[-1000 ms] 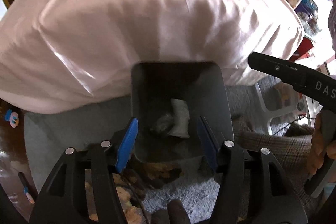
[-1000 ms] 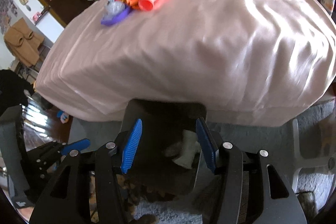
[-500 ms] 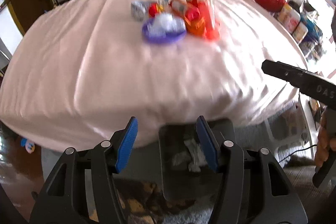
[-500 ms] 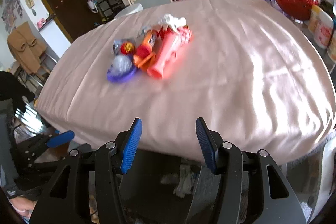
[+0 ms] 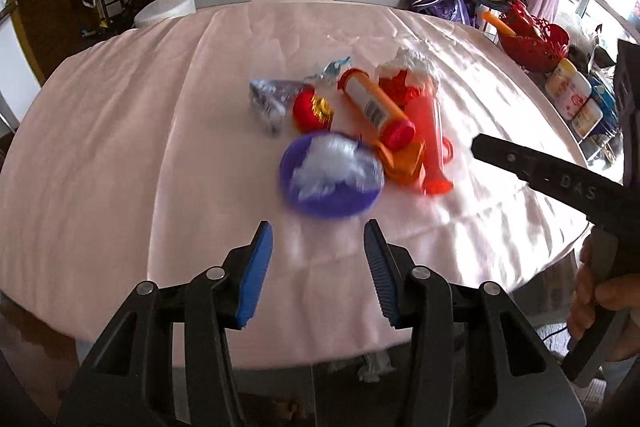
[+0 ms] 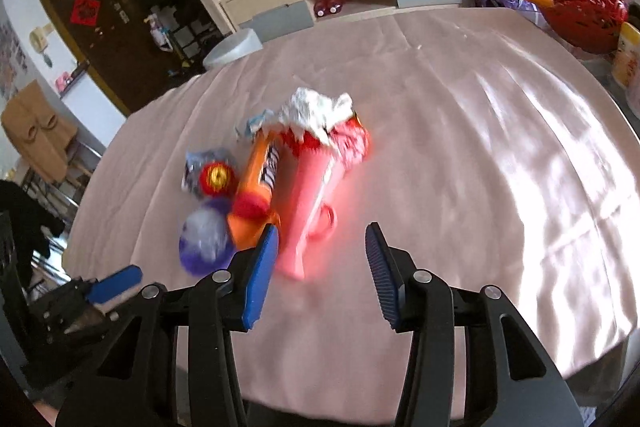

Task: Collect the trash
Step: 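Grasp plastic wrap from the purple plate with the left tool while the right tool grasps the pink cup, then drop the plastic wrap and pink cup into the bin, opening both tools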

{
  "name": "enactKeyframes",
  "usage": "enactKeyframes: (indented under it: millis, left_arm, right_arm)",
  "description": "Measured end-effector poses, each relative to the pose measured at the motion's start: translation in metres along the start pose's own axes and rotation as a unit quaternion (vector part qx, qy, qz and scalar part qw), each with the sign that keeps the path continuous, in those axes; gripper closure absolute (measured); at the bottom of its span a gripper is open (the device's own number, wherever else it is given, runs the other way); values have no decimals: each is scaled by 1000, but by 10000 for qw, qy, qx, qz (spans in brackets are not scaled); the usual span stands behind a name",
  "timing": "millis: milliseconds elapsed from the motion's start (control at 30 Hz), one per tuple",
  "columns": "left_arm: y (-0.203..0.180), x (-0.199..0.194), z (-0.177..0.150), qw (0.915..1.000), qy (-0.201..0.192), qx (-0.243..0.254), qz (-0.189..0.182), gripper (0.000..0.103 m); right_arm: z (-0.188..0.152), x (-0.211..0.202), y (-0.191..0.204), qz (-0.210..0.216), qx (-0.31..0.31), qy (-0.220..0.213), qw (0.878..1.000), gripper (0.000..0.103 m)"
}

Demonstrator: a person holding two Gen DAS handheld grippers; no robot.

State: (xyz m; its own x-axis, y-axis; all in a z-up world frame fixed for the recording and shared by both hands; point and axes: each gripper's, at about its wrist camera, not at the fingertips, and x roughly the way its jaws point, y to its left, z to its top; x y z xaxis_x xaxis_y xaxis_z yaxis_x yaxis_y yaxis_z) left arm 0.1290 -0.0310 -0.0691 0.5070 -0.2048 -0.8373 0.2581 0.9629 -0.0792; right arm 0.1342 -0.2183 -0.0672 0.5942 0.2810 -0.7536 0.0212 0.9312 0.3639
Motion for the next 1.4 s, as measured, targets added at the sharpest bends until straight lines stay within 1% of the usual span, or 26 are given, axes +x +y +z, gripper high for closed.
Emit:
enactKeyframes:
  millis: [133, 300, 433, 500, 533, 567, 600, 633, 767, 933, 1133, 1267, 1400]
  left_arm:
    - [-6, 12, 16, 9999, -18, 100, -27, 59]
    - [-16, 30, 31, 9998, -17, 219, -39, 58]
    - [-16, 46, 39, 9998, 36, 190, -88, 58]
    - [-16, 53, 41, 9997, 78, 195, -148, 58]
    - [-16, 56, 41, 9996, 101, 179, -197, 58]
    - [-15, 58, 41, 9996, 114, 164, -219, 59]
    - [-15, 60, 42, 9995, 128, 153, -250, 61]
    - [-15, 62, 43, 9994, 140, 160, -266, 67]
    - [-15, 60, 43, 9993, 128, 228, -272, 76]
    - [-20, 39, 46, 9993, -23, 284, -235, 78]
    - [-32, -2, 44, 9988, -257, 362, -203, 78]
    - [-41, -32, 28, 9982, -367, 415, -214, 78]
    - [-48, -55, -1, 9981, -382, 399, -255, 78]
  right_arm:
    - [14, 19, 4, -48, 23, 65, 10000, 56]
    - [24, 39, 0, 8, 228, 194, 9996, 56]
    - [28, 58, -3, 183, 398, 416, 9982, 56]
    - [27, 65, -2, 165, 403, 505, 9978, 56]
    - [27, 67, -1, 140, 352, 480, 9981, 57]
    - [27, 67, 1, 79, 272, 469, 9985, 61]
    - [27, 67, 1, 34, 227, 458, 9987, 64]
    - [26, 67, 2, 40, 190, 461, 9987, 66]
    - [22, 57, -3, -56, 155, 394, 9991, 67]
    - [18, 34, -9, -33, 104, 288, 9995, 67]
    - [12, -7, -11, 8, -3, 149, 9999, 67]
    - [3, -35, -10, 5, -151, 62, 9999, 67]
    - [-15, -63, -6, -21, -346, 13, 9994, 67]
